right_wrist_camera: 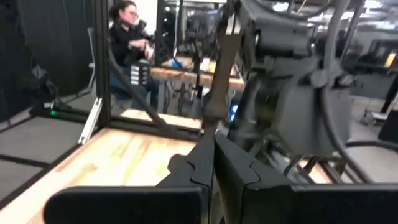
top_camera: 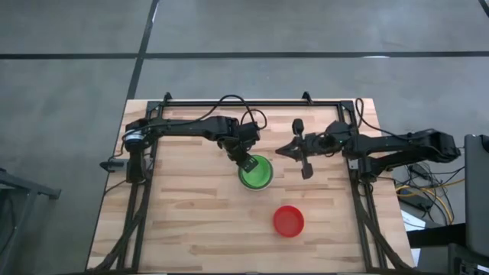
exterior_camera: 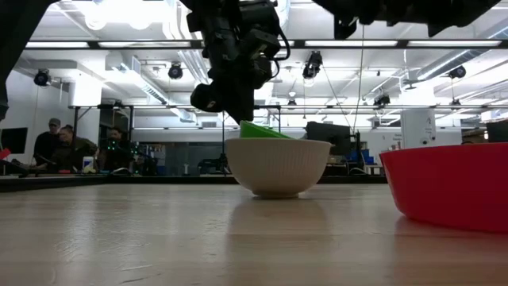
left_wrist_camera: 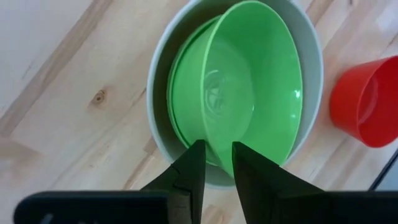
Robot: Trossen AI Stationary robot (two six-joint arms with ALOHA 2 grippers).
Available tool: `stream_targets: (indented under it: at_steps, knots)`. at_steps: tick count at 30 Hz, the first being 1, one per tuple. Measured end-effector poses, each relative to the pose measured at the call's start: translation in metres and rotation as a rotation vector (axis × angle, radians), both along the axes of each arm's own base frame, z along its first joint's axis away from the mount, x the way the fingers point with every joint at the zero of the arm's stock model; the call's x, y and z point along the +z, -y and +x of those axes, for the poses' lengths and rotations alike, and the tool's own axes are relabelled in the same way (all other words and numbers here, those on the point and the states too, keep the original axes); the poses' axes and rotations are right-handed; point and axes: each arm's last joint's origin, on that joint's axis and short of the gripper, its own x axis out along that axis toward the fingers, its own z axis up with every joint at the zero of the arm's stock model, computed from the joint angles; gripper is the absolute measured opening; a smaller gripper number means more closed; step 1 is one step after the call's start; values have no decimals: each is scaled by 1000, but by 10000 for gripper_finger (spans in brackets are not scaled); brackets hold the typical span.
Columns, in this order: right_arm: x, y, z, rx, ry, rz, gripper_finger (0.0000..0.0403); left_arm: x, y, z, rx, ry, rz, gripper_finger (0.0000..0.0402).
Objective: Nest bowls inside each other
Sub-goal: Stack the green bowl on the green bowl
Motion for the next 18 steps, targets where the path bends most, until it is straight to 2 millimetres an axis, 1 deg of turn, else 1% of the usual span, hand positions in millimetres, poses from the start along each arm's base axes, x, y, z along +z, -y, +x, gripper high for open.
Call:
stream_targets:
  at_steps: [4, 9, 14, 18]
  knots:
    - [6, -1, -8, 8, 25, 9, 8, 0, 0, 0, 10, -2, 3, 83]
    - [15, -5, -22, 99, 78, 2, 8, 0, 0, 0, 10, -3, 3, 83]
    - [16, -7, -34, 123, 95, 37, 8, 0, 0, 0, 10, -3, 3, 83]
    - [13, -8, -43, 123, 45, 53, 8, 0, 0, 0, 10, -4, 3, 83]
